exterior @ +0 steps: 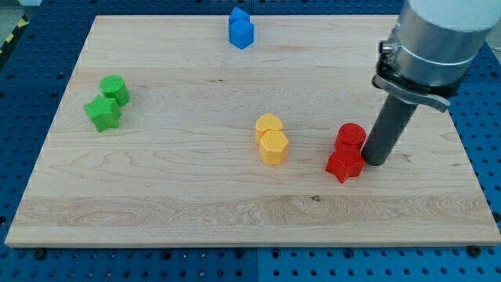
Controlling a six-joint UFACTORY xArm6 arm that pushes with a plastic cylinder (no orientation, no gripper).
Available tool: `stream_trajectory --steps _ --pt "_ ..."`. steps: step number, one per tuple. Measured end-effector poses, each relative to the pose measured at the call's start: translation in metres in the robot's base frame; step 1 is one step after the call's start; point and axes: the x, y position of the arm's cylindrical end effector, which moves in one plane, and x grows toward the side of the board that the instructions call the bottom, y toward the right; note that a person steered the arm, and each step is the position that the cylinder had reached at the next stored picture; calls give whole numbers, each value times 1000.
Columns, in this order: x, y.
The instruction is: Separate the red star and red circle
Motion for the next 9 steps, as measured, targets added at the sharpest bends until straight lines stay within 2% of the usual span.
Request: stream_trajectory --steps 3,6,9 --pt "26 -30" --pt "3 -36" --pt "26 -52"
